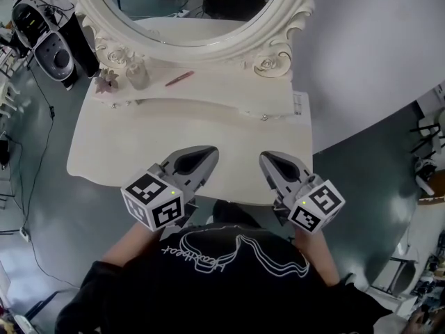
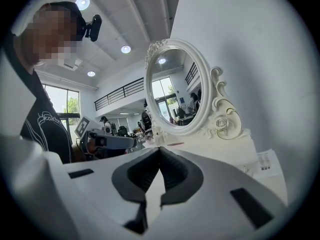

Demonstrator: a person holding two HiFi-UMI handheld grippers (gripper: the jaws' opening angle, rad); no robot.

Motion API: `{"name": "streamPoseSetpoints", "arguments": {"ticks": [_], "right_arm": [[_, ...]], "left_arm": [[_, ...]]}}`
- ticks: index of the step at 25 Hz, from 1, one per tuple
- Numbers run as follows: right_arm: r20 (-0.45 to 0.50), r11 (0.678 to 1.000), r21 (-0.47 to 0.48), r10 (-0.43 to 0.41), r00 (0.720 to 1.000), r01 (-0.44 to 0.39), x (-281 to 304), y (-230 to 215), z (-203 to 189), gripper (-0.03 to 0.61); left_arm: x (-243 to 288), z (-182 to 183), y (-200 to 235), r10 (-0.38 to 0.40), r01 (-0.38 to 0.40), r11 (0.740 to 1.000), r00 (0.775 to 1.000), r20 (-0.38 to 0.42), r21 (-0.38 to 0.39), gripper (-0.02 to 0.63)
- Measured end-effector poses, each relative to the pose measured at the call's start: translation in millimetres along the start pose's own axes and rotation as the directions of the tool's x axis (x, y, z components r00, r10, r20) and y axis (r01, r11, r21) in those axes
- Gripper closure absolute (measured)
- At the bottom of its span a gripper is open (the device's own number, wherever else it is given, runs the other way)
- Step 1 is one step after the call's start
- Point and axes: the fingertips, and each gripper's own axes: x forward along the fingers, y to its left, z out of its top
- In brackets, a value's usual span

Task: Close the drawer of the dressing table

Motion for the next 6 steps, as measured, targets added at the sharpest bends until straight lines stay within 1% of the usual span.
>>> {"name": "streamPoseSetpoints", "arguments": {"ticks": [6], "right_arm": [[-0.013,1.0,0.016,0.005,1.0,-0.004,-1.1,-1.0,-9.3,0.575]], "left_arm": [[1.0,-7.9,0.7,0.004,-0.004,1.0,1.0,-0.014,-0.01,0.611]]}}
